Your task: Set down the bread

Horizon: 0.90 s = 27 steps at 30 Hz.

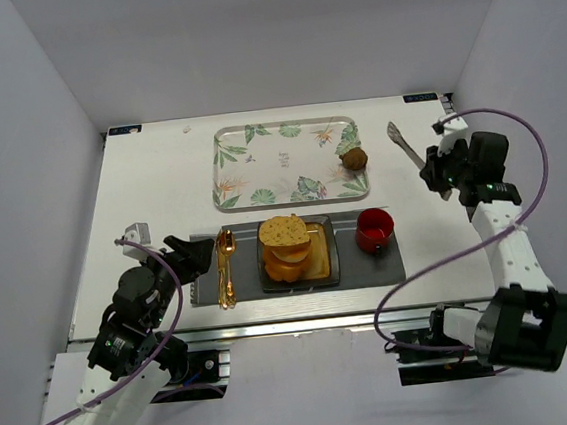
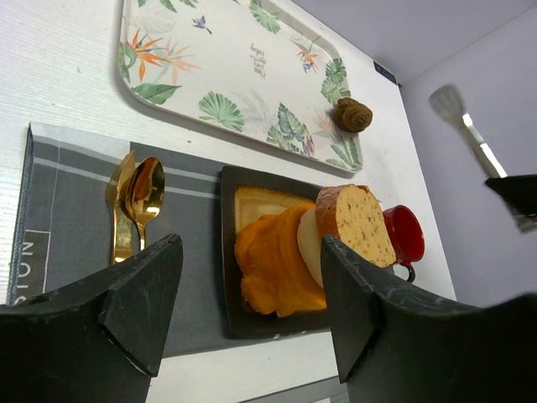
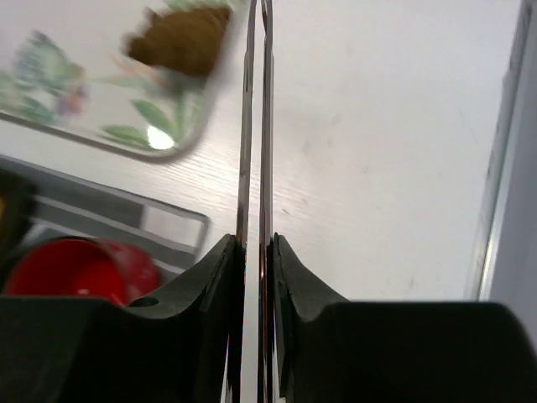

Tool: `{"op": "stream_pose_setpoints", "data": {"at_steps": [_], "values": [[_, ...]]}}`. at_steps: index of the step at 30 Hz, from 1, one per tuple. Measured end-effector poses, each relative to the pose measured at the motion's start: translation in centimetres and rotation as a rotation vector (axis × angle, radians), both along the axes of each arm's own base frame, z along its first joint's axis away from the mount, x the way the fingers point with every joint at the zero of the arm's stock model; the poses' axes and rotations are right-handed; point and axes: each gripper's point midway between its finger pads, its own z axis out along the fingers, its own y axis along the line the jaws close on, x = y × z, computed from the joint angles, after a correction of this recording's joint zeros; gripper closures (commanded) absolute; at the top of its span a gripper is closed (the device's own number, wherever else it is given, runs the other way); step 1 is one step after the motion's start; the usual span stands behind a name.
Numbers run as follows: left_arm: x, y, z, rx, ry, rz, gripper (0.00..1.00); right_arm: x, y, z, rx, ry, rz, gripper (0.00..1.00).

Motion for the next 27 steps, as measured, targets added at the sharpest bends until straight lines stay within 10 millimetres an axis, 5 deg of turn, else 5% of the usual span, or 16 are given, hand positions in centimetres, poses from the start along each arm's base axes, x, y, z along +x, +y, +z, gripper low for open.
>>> {"op": "stream_pose_setpoints", "data": {"at_steps": [3, 9, 12, 14, 21, 24, 27], "values": [[0.1, -0.1, 0.2, -0.004, -0.006, -0.003, 0.24, 0.6, -3.0, -4.0, -0.036, 0.072, -0.061, 1.0], [0.4, -0.6, -0.2, 0.005, 0.011, -0.016, 0.24, 0.0, -5.6, -12.6, -0.074, 0.252, -0.097, 1.0], [0.5, -0.7, -0.3, 0.008, 0.019, -0.021, 0.24, 0.0, -6.6, -15.6, -0.078, 0.32, -0.114, 0.89], [0.6, -0.8, -0.4, 0.008, 0.02, -0.024, 0.24, -0.1, -7.0, -16.9, -0.084, 0.35, -0.113, 0.69], [0.7, -0.9, -0.4, 0.009, 0.022, -0.025, 0.24, -0.8, -7.8, -19.0, -0.111, 0.395, -0.071, 0.41], [0.8, -0.9, -0.4, 0.01, 0.022, -0.025, 0.24, -1.2, -8.4, -18.9, -0.104, 0.405, -0.072, 0.14], [0.8, -0.9, -0.4, 0.013, 0.022, -0.026, 0.24, -1.5, -9.3, -17.3, -0.09, 0.404, -0.075, 0.11]]}}
